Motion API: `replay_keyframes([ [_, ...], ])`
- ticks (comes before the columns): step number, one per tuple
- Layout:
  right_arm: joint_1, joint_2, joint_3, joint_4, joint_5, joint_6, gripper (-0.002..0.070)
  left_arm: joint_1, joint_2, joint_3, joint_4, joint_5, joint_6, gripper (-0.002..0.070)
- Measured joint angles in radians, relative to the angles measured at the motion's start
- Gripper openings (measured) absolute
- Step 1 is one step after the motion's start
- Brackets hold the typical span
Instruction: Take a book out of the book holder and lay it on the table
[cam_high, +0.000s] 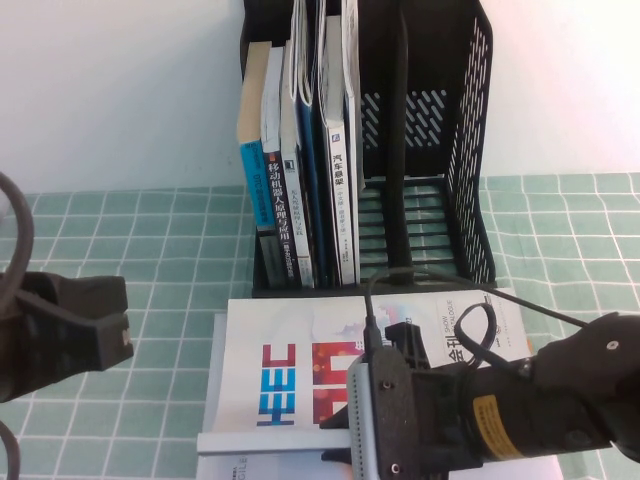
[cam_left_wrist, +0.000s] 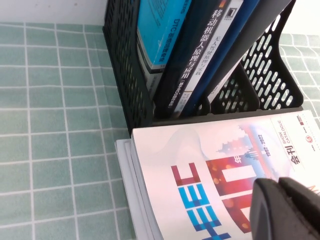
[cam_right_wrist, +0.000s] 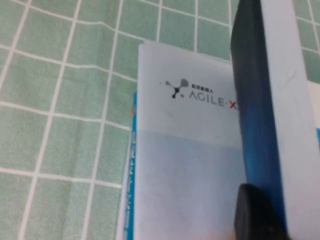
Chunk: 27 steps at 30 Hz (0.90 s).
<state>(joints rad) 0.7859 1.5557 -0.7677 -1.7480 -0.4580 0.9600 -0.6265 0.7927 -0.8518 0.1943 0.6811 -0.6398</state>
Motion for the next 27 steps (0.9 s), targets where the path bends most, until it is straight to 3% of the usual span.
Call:
replay_keyframes([
  [6, 0.0, 0.014, 0.0, 0.0, -0.057, 0.069, 0.0365, 0.0, 0.0, 0.0, -0.006, 0.0, 0.002, -0.0003],
  [9, -0.002, 0.016, 0.0, 0.0, -0.132, 0.118, 0.0398, 0.0, 0.0, 0.0, -0.013, 0.0, 0.002, -0.0003],
  [16, -0.004, 0.016, -0.018, 0.0, -0.372, 0.164, 0.0401, 0.0, 0.0, 0.0, -0.017, 0.0, 0.002, -0.0003],
  [19, -0.004, 0.016, -0.054, -0.004, -0.436, 0.167, 0.0358, 0.0, 0.0, 0.0, -0.019, 0.0, 0.002, -0.0003],
  [22, -0.004, -0.002, -0.123, -0.02, -0.407, 0.167, 0.0232, 0.0, 0.0, 0.0, -0.021, 0.0, 0.002, -0.0003],
  [24, -0.004, -0.033, -0.178, -0.025, -0.316, 0.161, 0.0113, 0.0, 0.0, 0.0, -0.023, -0.003, 0.008, -0.0003],
  [27, -0.006, -0.099, -0.247, -0.026, -0.103, 0.096, 0.0034, 0.0, 0.0, 0.0, -0.05, -0.017, 0.043, -0.0003],
])
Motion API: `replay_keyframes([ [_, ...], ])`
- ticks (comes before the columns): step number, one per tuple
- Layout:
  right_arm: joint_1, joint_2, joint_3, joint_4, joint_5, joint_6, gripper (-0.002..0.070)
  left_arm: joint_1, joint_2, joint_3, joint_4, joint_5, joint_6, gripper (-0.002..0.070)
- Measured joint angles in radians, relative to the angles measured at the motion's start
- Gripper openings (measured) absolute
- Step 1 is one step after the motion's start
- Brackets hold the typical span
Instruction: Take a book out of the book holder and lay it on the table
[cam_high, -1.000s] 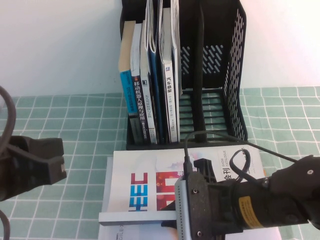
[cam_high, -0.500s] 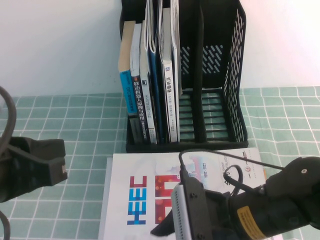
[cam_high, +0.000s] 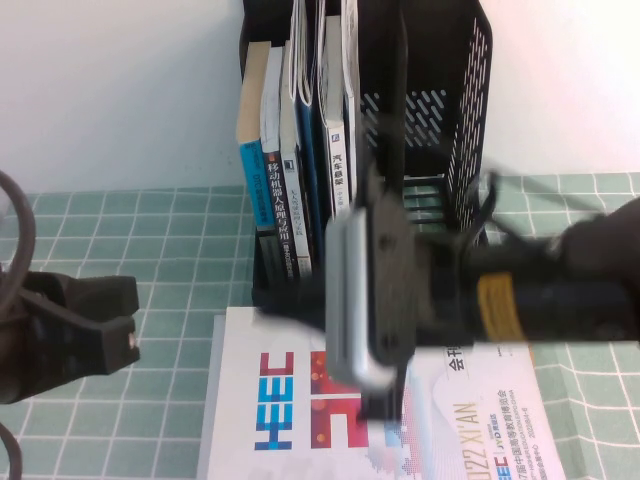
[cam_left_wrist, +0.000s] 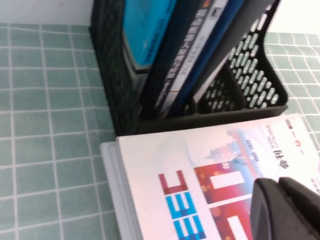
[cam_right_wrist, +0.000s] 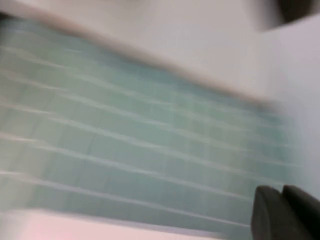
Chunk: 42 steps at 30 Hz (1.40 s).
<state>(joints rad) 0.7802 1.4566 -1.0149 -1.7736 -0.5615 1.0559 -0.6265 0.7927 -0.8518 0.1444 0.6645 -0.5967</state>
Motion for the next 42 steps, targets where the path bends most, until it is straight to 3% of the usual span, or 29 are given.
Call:
replay_keyframes([
  [4, 0.0, -0.082, -0.045, 0.003, 0.386, -0.157, 0.0008, 0.0, 0.0, 0.0, -0.05, -0.032, 0.077, -0.0003],
  [7, 0.0, -0.131, -0.051, 0.11, 0.716, -0.34, 0.0003, 0.0, -0.004, 0.0, -0.072, -0.053, 0.135, -0.0003],
  [12, -0.009, -0.185, -0.091, 0.691, 1.266, -0.933, -0.0001, 0.0, -0.022, 0.0, -0.086, -0.09, 0.252, -0.0003],
  [16, -0.024, -0.251, -0.08, 1.071, 1.522, -1.151, -0.0001, 0.0, -0.057, 0.012, -0.089, -0.152, 0.332, -0.0003],
  [23, -0.024, -0.5, 0.131, 1.334, 1.488, -1.147, -0.0002, 0.0, -0.183, 0.15, -0.083, -0.359, 0.412, -0.0003],
  [35, -0.024, -0.975, 0.649, 1.36, 1.047, -0.936, -0.0002, 0.0, -0.413, 0.471, -0.083, -0.574, 0.434, -0.0003],
  [42, -0.024, -1.11, 0.78, 1.362, 0.982, -0.884, -0.0002, 0.0, -0.466, 0.573, -0.083, -0.611, 0.436, -0.0003],
])
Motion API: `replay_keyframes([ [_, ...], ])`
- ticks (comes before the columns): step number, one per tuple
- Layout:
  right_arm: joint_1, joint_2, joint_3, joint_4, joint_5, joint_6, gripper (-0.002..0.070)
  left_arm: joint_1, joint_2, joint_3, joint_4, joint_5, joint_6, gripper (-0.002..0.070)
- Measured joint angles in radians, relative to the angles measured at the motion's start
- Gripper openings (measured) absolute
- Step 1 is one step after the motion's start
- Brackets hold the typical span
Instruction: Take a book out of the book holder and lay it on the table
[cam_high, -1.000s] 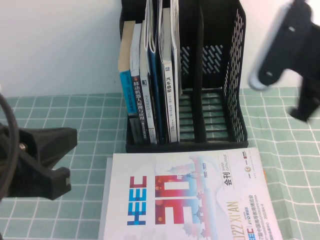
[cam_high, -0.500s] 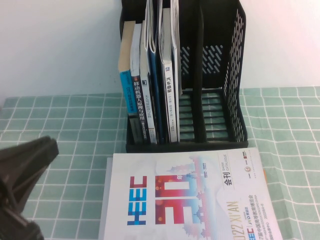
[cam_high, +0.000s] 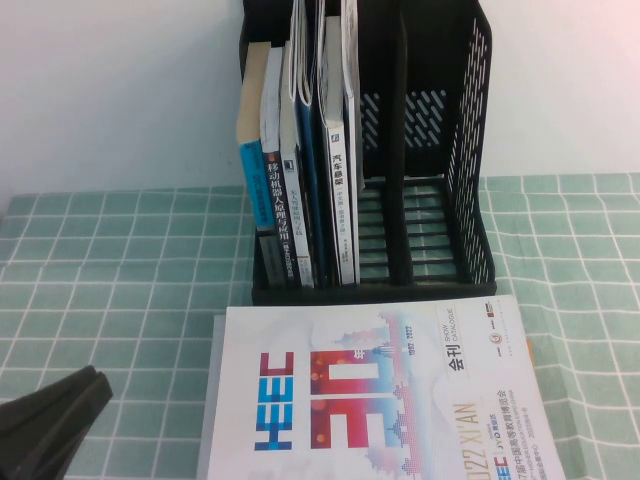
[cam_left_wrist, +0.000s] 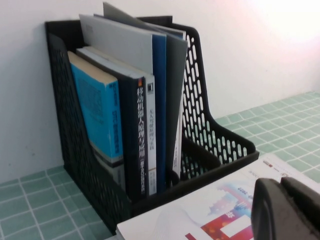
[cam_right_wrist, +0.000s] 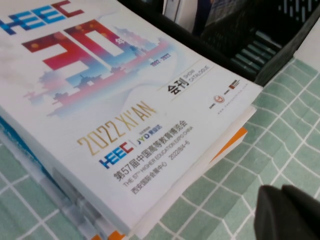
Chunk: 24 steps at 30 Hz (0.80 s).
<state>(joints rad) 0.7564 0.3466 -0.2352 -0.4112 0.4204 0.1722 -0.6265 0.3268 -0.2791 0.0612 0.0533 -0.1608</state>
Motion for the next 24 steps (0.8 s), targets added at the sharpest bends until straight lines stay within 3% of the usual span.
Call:
replay_keyframes([
  [24, 0.0, -0.01, 0.01, 0.028, -0.005, 0.013, -0.0002, 0.0, 0.0, 0.02, 0.0, 0.0, 0.0, -0.0003],
])
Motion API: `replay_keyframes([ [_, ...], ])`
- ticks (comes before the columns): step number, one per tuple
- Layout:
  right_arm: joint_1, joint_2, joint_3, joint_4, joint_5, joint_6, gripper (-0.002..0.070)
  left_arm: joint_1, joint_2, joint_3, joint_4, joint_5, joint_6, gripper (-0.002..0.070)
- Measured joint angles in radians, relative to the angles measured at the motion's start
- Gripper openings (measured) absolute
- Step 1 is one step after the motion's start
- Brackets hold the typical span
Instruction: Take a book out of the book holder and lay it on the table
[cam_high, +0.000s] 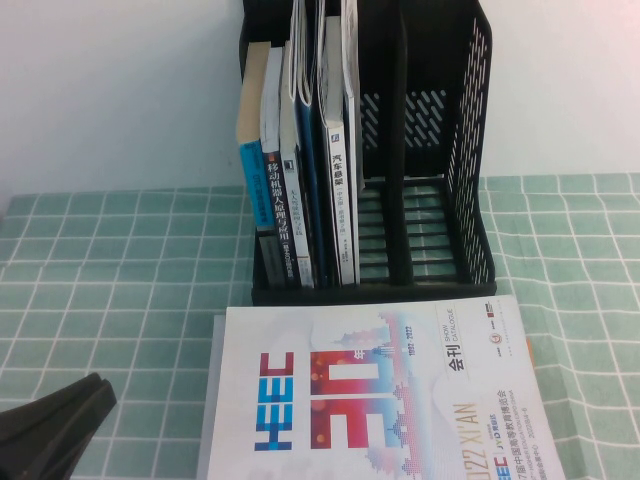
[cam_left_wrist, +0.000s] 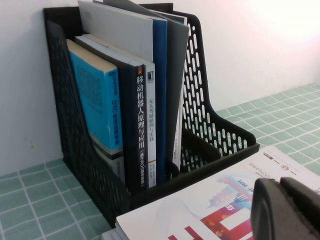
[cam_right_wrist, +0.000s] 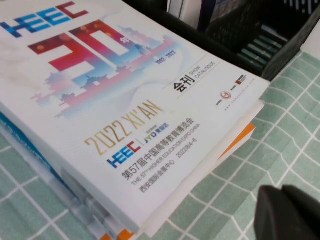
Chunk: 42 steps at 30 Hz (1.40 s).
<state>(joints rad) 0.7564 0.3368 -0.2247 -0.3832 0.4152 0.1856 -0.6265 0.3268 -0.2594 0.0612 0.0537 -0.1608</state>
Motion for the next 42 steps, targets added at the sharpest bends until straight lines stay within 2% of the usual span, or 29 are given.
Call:
replay_keyframes([
  [9, 0.0, 0.0, 0.005, 0.002, 0.004, 0.0, -0.0002, 0.022, -0.044, 0.029, 0.0, -0.001, 0.0, -0.0003],
  [20, 0.0, 0.0, 0.005, 0.004, 0.015, 0.0, -0.0002, 0.374, -0.263, 0.251, 0.0, 0.002, 0.0, -0.0003],
  [26, 0.0, 0.0, 0.005, 0.004, 0.015, 0.0, -0.0002, 0.476, -0.335, 0.282, 0.0, 0.123, 0.0, -0.0003],
  [32, 0.0, 0.0, 0.005, 0.006, 0.015, 0.0, -0.0002, 0.501, -0.338, 0.282, -0.006, 0.278, 0.0, -0.0003],
  [42, 0.0, 0.0, 0.005, 0.006, 0.015, 0.0, -0.0002, 0.501, -0.338, 0.282, -0.008, 0.29, 0.026, -0.0003],
])
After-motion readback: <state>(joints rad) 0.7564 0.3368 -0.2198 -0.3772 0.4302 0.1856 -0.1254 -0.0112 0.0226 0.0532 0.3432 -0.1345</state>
